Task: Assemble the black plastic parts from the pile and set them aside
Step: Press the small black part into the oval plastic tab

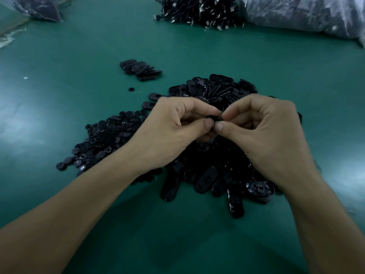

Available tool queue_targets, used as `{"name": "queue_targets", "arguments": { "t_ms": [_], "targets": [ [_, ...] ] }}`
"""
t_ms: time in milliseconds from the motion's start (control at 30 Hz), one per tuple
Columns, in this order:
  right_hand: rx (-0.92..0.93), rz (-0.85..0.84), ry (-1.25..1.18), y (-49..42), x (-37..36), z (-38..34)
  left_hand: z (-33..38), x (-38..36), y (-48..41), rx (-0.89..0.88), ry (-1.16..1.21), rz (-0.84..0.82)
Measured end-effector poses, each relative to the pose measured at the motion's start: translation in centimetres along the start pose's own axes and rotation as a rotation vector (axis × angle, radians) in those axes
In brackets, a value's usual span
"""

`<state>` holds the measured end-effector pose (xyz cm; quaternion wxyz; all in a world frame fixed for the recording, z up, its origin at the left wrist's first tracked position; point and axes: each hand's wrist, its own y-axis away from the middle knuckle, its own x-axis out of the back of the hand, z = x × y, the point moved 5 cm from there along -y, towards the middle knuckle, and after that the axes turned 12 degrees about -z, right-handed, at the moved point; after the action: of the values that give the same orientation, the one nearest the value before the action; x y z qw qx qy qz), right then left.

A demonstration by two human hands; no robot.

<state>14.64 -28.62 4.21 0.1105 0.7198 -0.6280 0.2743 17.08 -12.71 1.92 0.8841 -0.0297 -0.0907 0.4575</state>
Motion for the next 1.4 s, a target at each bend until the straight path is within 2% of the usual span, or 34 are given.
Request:
{"name": "queue_targets", "arguments": {
  "t_ms": [200, 400, 467, 833, 1400],
  "targets": [
    [0.007, 0.041, 0.041, 0.2, 0.5, 0.3, 0.2, 0.1, 0.1, -0.016, 0.060, 0.017],
    [0.090, -0.026, -0.154, 0.1, -0.1, -0.6, 0.2, 0.2, 0.0, 0.008, 0.421, -0.038],
    [0.098, -0.026, -0.219, 0.1, -0.2, -0.8, 0.1, 0.2, 0.0, 0.013, 0.456, -0.039],
    [0.064, 0.016, -0.223, 0.2, -0.7, -0.9, 0.4, 0.7, 0.1, 0.018, 0.232, 0.065],
    [0.008, -0.101, -0.282, -0.1, -0.8, -0.2, 0.0, 0.8, -0.1, 0.058, 0.213, 0.066]
  ]
}}
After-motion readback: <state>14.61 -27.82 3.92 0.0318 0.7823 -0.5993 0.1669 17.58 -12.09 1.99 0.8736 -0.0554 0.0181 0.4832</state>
